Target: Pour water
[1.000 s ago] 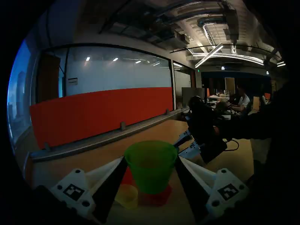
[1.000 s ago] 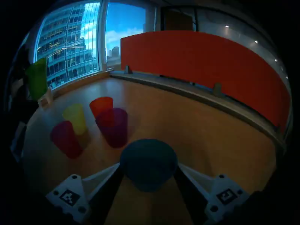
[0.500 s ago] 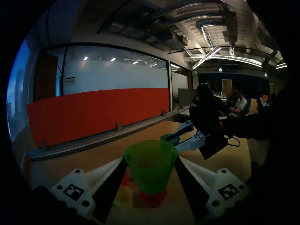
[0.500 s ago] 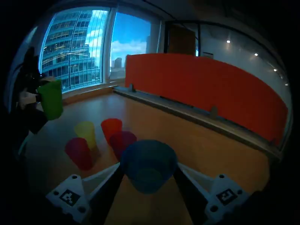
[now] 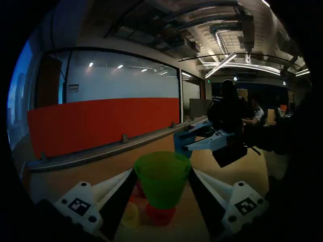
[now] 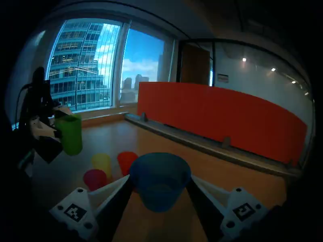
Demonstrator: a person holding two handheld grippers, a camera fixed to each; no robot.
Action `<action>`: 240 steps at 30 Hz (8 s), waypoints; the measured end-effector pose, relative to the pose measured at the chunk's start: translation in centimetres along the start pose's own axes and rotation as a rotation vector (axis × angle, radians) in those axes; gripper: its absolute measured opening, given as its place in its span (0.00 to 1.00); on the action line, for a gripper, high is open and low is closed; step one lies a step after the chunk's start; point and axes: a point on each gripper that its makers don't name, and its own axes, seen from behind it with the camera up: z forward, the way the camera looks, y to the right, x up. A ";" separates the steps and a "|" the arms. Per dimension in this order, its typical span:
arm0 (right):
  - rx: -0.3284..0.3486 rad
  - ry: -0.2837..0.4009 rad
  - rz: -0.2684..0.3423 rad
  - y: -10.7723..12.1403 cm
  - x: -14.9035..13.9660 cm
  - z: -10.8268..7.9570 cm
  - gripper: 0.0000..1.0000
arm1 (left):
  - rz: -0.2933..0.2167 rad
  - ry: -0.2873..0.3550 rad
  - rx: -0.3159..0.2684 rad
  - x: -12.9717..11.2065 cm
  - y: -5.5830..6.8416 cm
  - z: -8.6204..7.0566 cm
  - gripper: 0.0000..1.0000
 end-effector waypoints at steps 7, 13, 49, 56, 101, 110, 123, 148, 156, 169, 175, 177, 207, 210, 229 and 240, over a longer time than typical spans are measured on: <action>0.001 0.061 -0.006 -0.2 2.4 -1.1 0.89 | 0.008 0.020 -0.017 0.4 0.6 0.3 0.88; 0.019 0.109 -0.010 -0.9 4.6 -1.8 0.89 | 0.020 0.028 -0.029 0.6 1.0 0.5 0.88; 0.078 0.217 -0.117 -2.9 11.9 -4.1 0.89 | 0.032 0.038 -0.074 1.1 2.4 1.6 0.88; 0.084 0.226 -0.180 -3.1 13.3 -4.2 0.89 | 0.029 0.038 -0.084 1.1 2.8 1.9 0.88; 0.075 0.276 -0.612 -5.2 19.8 -2.9 0.89 | 0.033 0.053 -0.136 1.4 4.9 2.2 0.87; 0.065 0.281 -0.702 -5.7 20.8 -2.3 0.89 | 0.019 0.062 -0.141 1.6 5.0 2.2 0.87; 0.045 0.289 -0.830 -5.9 22.0 -1.5 0.89 | 0.019 0.062 -0.152 1.5 5.3 2.3 0.87; 0.001 0.288 -1.009 -5.7 22.9 -1.0 0.89 | 0.028 0.064 -0.168 1.9 5.9 2.5 0.87; -0.011 0.291 -1.044 -5.5 23.1 -0.9 0.89 | 0.032 0.062 -0.169 1.9 5.9 2.4 0.87; -0.024 0.296 -1.088 -5.3 23.3 -0.9 0.89 | 0.033 0.063 -0.168 1.8 5.9 2.6 0.87; -0.030 0.297 -1.110 -5.2 23.5 -0.9 0.89 | 0.036 0.063 -0.171 1.9 6.0 2.7 0.87; -0.032 0.298 -1.120 -5.2 23.6 -0.9 0.89 | 0.037 0.063 -0.170 1.9 6.0 2.7 0.87; -0.072 0.302 -1.255 -4.8 24.8 -0.6 0.89 | 0.040 0.062 -0.171 2.0 6.0 2.8 0.87; -0.077 0.302 -1.270 -4.7 25.0 -0.6 0.89 | 0.040 0.062 -0.172 2.0 6.1 2.8 0.87; -0.103 0.303 -1.367 -5.1 26.0 -0.5 0.89 | 0.041 0.062 -0.170 2.1 6.1 2.7 0.87; -0.120 0.303 -1.419 -5.3 26.7 -0.8 0.89 | 0.041 0.063 -0.169 2.3 6.1 2.6 0.87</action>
